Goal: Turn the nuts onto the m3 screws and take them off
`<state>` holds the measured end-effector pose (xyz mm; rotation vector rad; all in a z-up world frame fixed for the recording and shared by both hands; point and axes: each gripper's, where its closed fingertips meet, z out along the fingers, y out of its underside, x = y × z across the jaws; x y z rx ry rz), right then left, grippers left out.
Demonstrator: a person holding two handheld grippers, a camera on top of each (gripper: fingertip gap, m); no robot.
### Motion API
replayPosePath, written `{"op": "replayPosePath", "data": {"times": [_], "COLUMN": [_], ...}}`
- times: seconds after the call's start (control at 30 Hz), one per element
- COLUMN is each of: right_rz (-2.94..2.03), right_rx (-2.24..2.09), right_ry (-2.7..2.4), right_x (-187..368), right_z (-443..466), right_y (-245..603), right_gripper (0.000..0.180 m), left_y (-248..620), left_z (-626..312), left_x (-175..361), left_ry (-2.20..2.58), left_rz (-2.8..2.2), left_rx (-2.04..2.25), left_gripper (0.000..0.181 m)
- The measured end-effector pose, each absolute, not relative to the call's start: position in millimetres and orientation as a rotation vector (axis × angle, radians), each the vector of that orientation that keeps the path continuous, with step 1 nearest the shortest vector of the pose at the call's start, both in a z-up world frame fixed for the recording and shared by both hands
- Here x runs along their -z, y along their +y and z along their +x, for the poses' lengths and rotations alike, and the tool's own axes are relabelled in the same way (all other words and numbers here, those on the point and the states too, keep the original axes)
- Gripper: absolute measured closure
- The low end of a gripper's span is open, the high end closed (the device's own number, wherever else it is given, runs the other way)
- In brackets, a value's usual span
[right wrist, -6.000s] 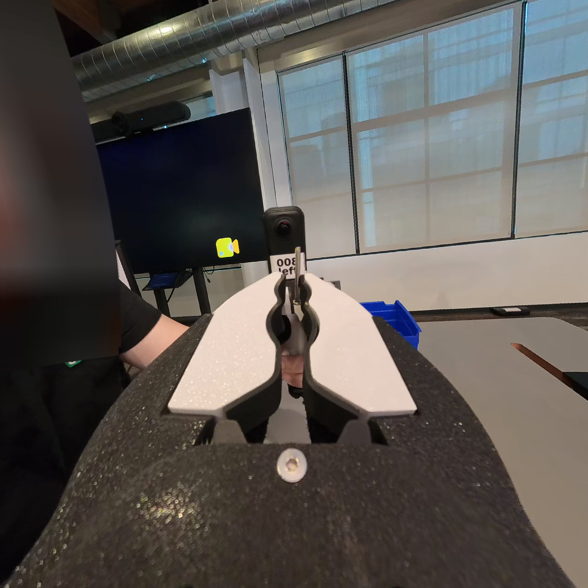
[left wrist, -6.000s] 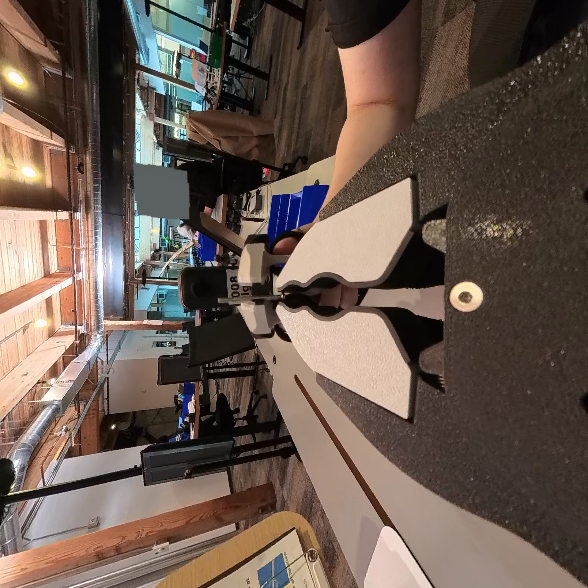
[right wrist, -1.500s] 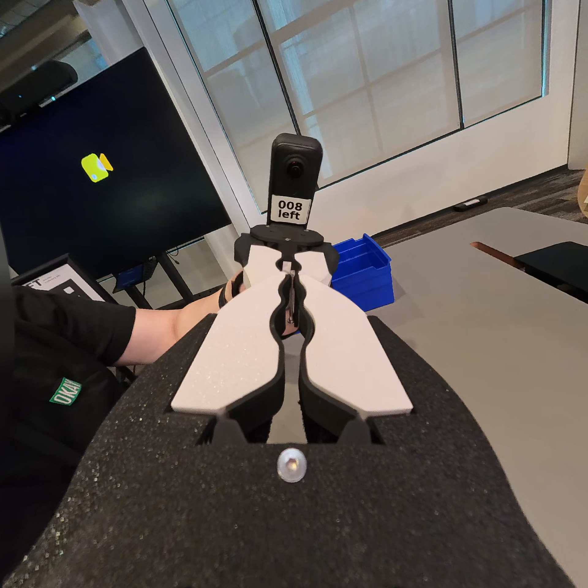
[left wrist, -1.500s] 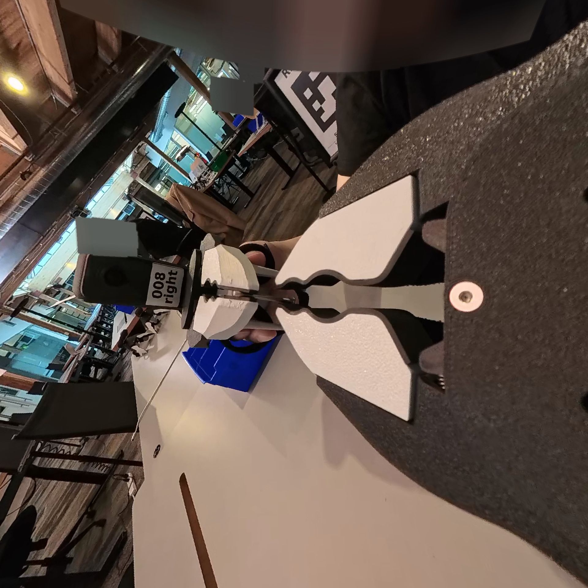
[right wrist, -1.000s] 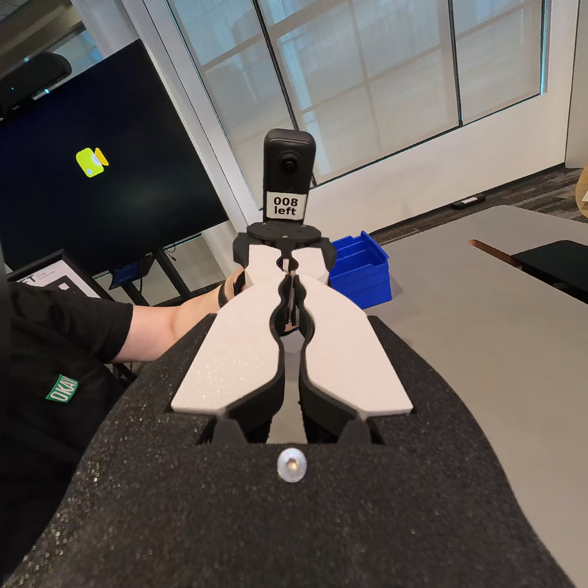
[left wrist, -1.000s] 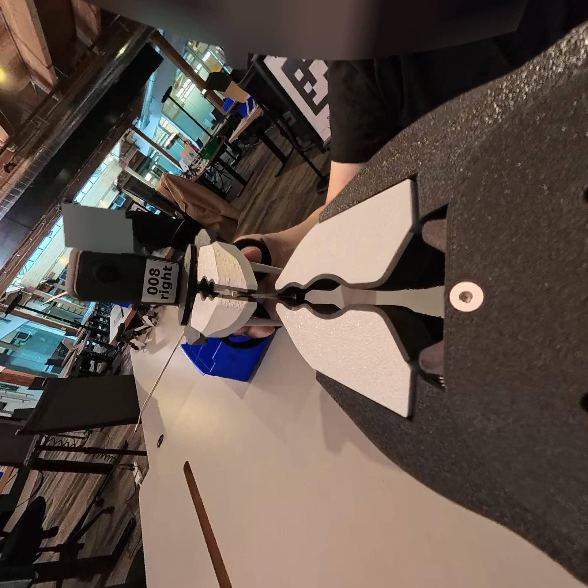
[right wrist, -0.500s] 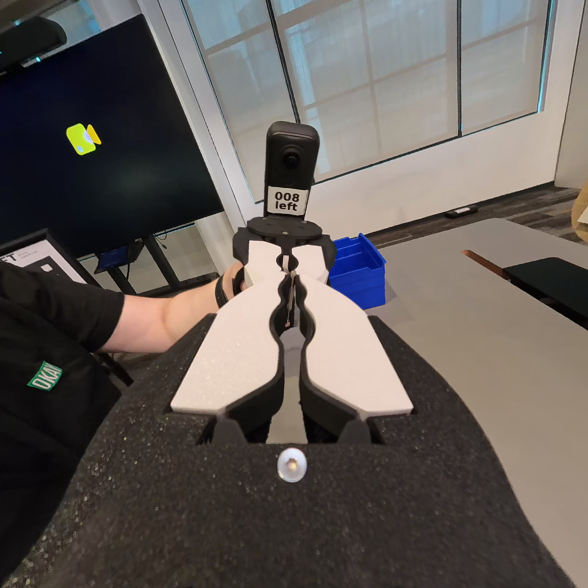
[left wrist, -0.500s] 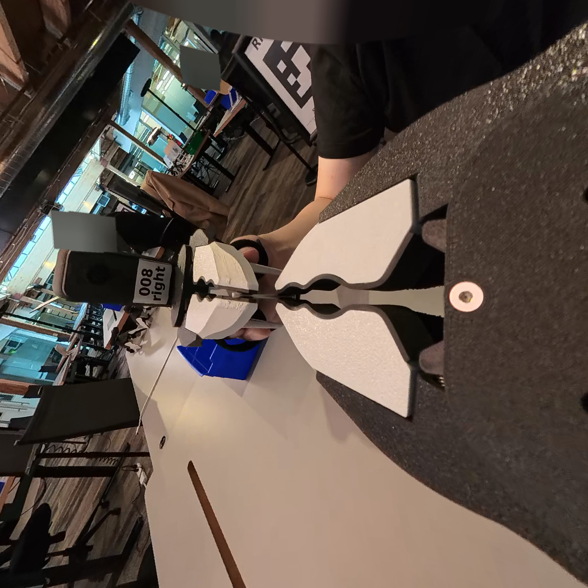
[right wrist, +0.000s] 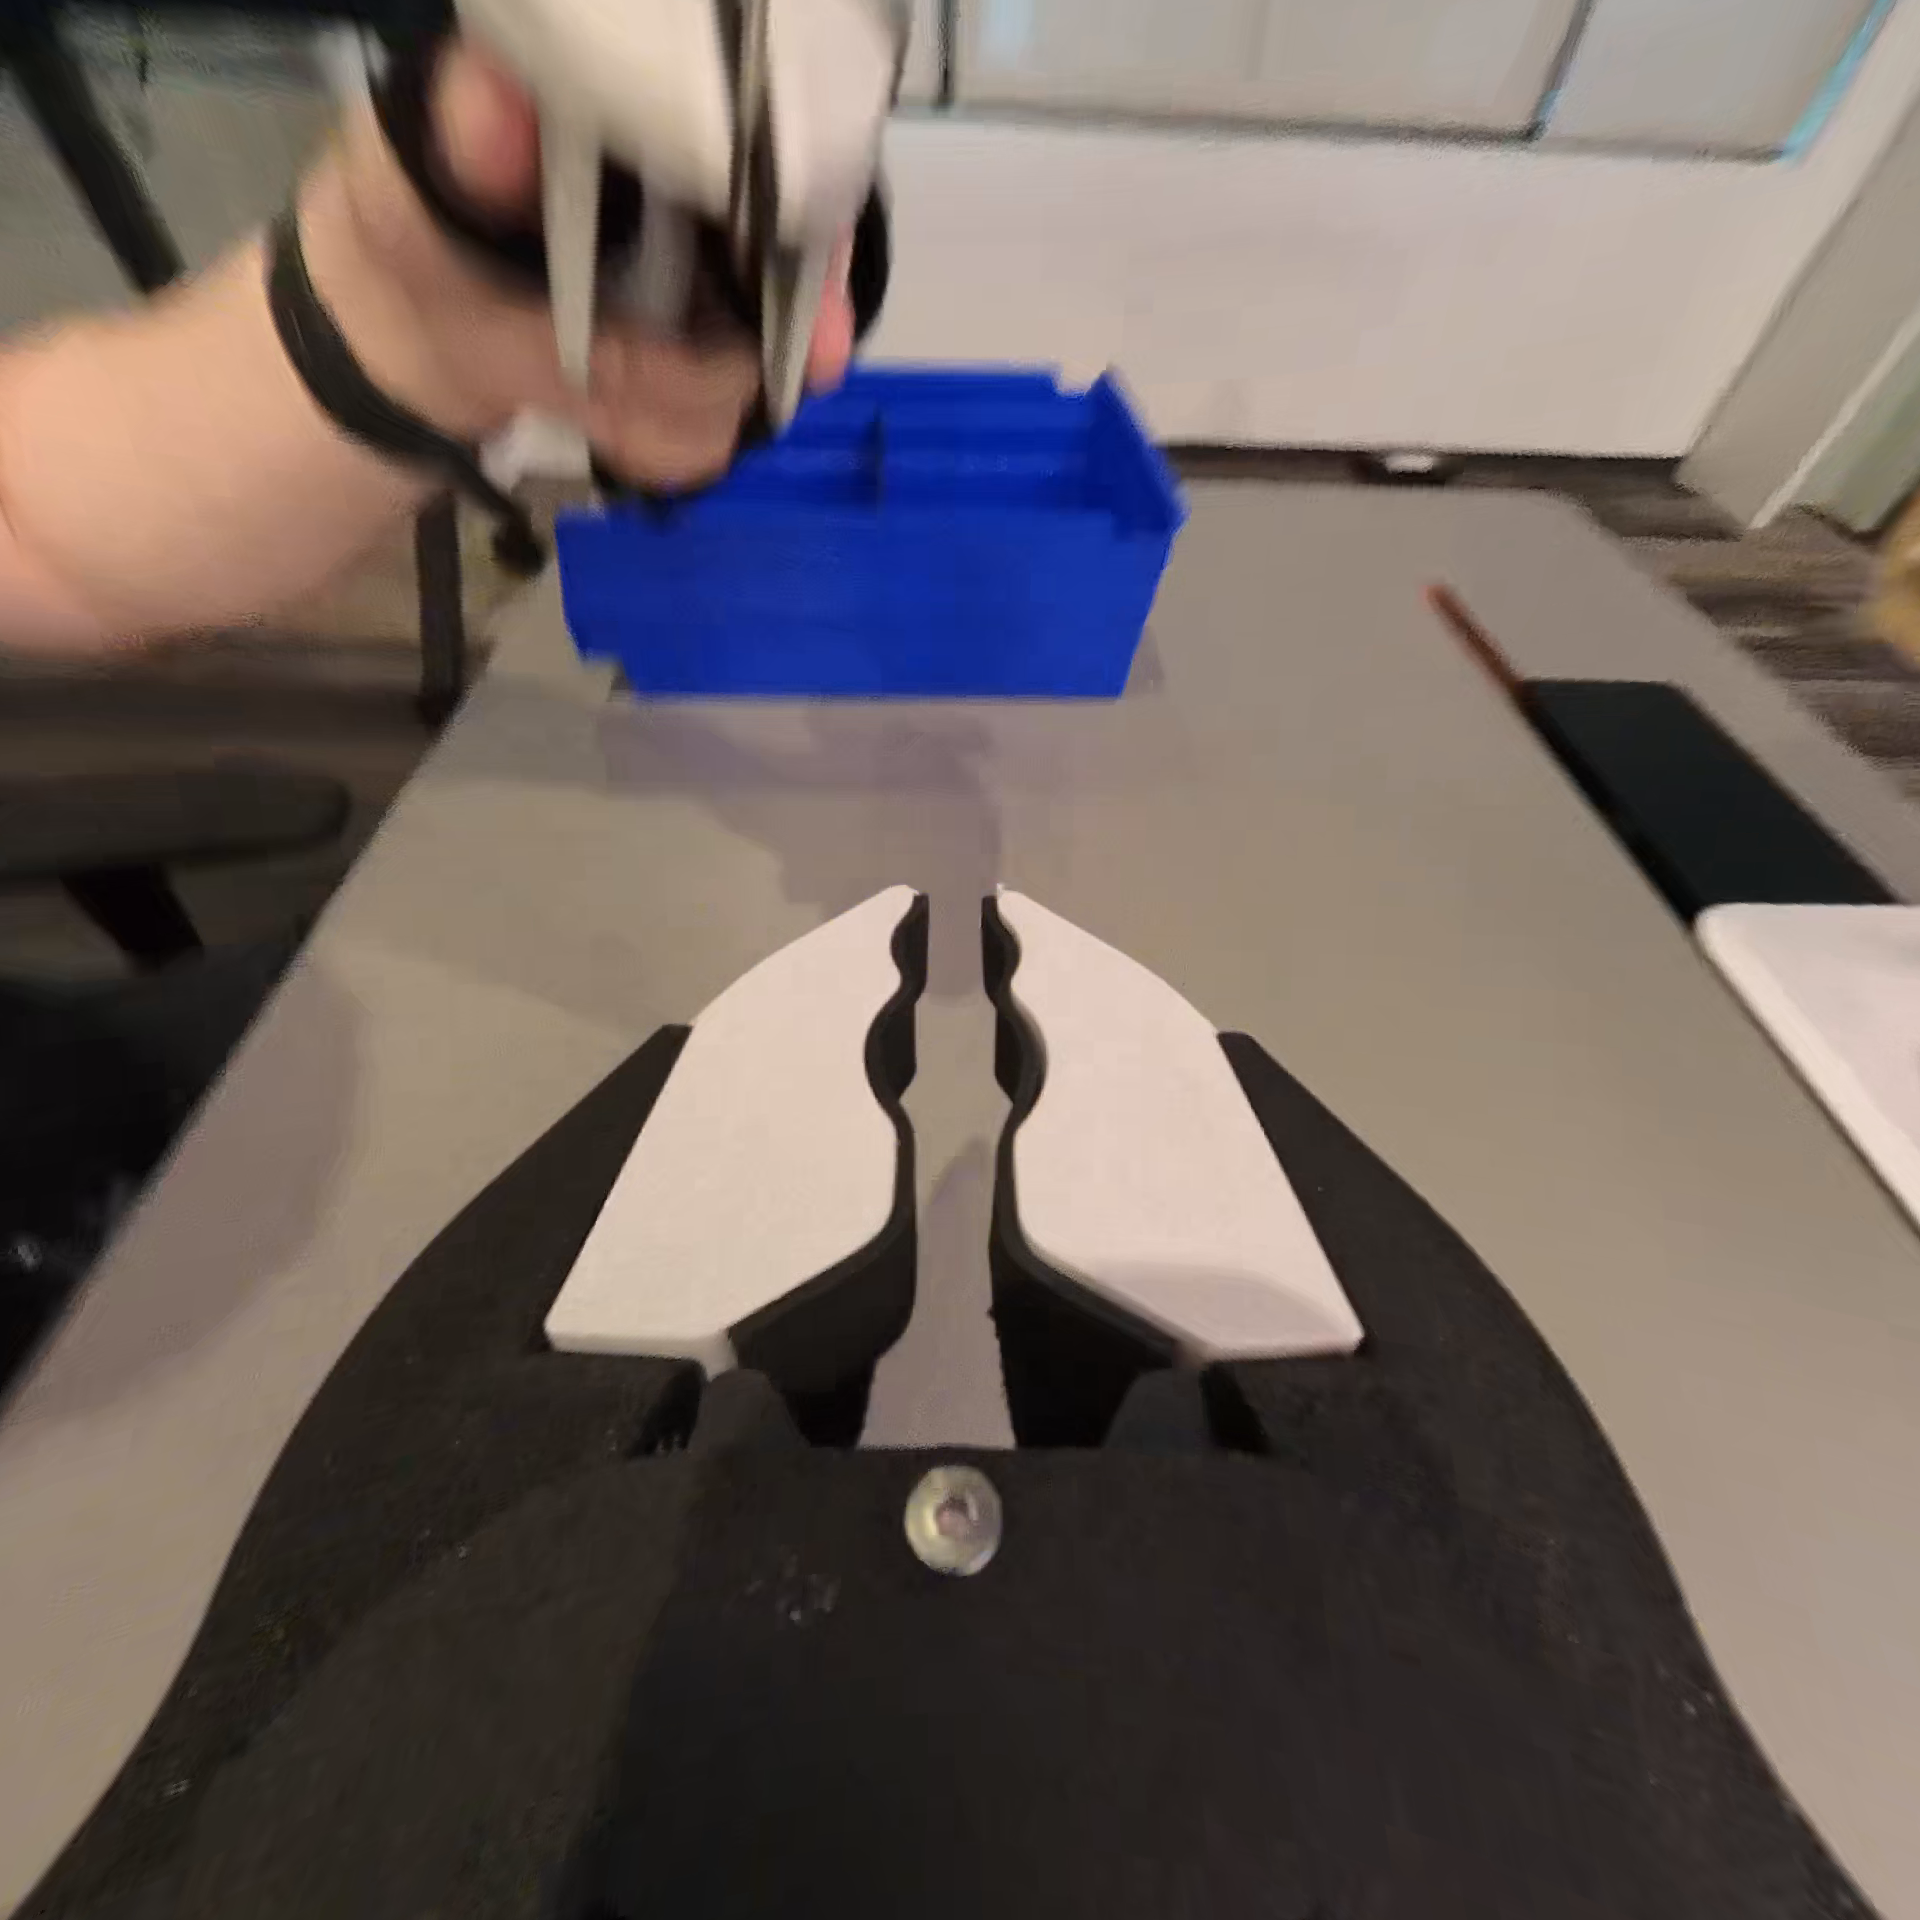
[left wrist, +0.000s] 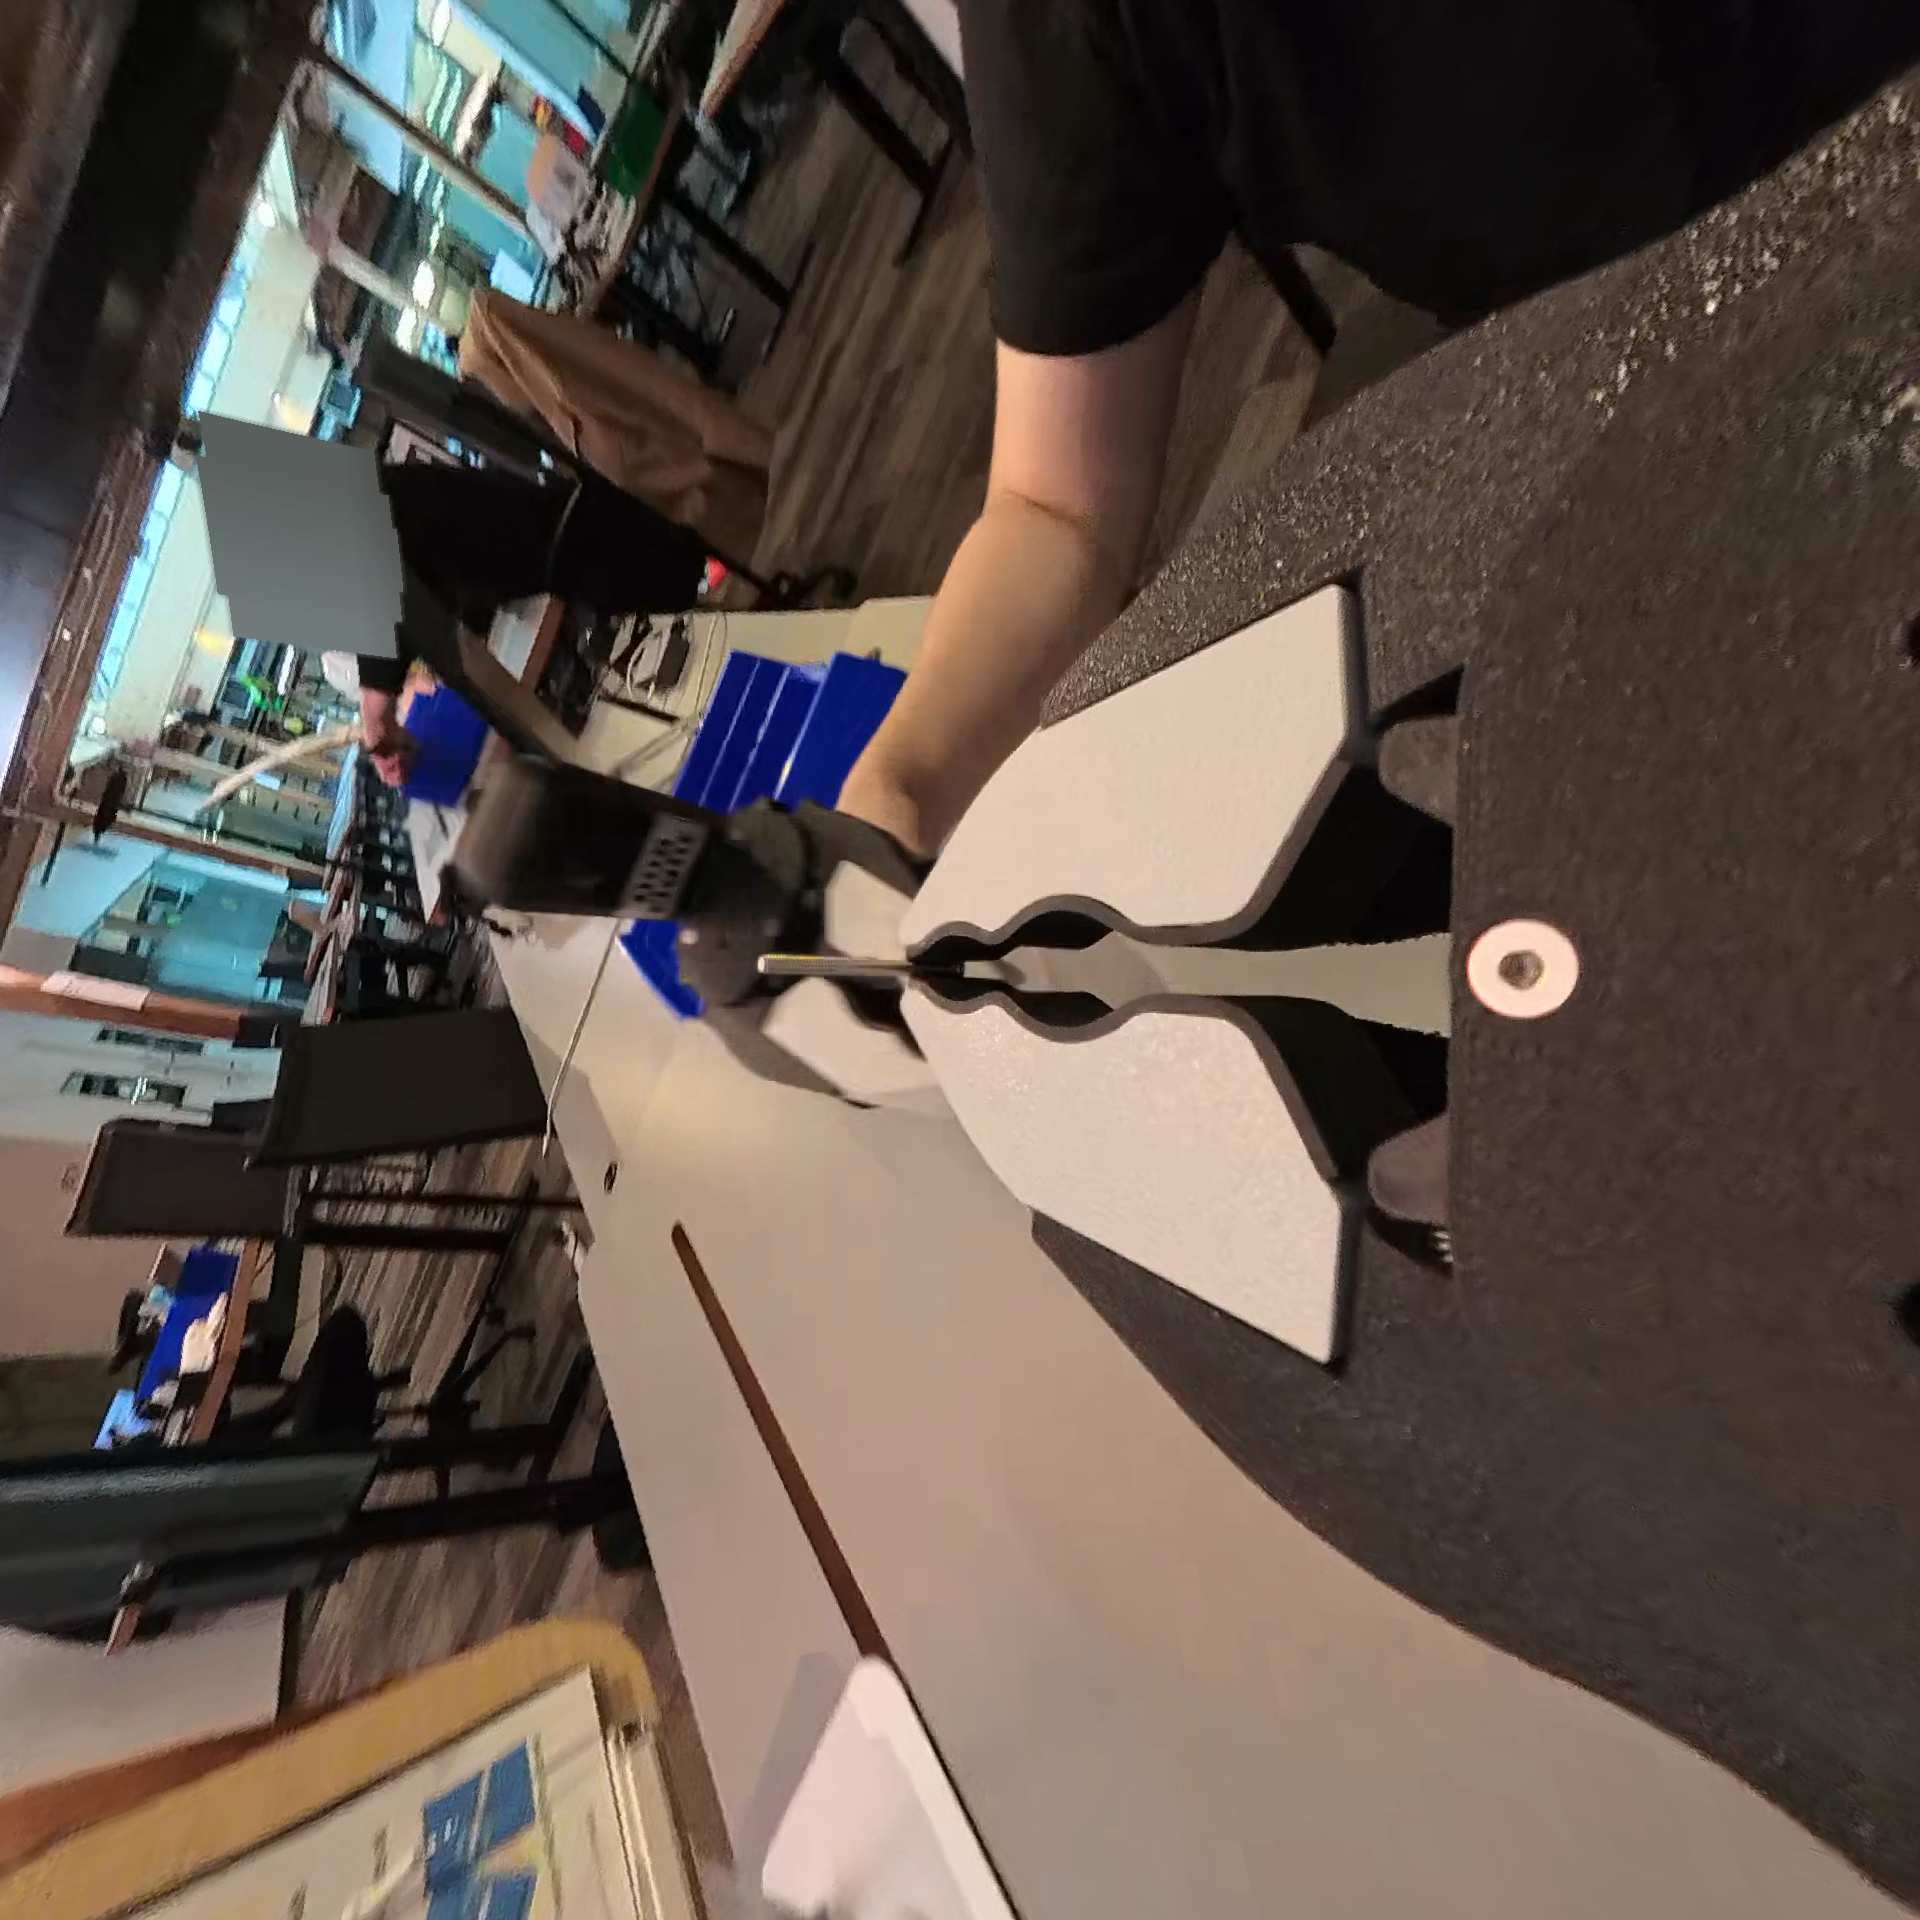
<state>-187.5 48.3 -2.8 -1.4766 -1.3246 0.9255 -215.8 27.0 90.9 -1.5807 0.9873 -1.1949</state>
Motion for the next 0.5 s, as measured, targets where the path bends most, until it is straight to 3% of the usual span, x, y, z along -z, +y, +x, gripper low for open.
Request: {"op": "replayPosePath", "data": {"times": [0.17,0.5], "right_rz": [-1.531,-1.539], "right_rx": [-0.821,-0.685], "right_ry": [-1.601,-1.906], "right_x": [81,142], "right_z": [-227,-254], "right_y": [59,81], "right_gripper": [0.17,0.167], "left_y": [20,8], "left_z": [-256,-283], "left_x": [-81,-76], "left_ry": [0.942,0.921], "left_rz": [-1.618,-1.62], "left_rx": [1.047,1.008], "left_gripper": [0.179,0.179]}}
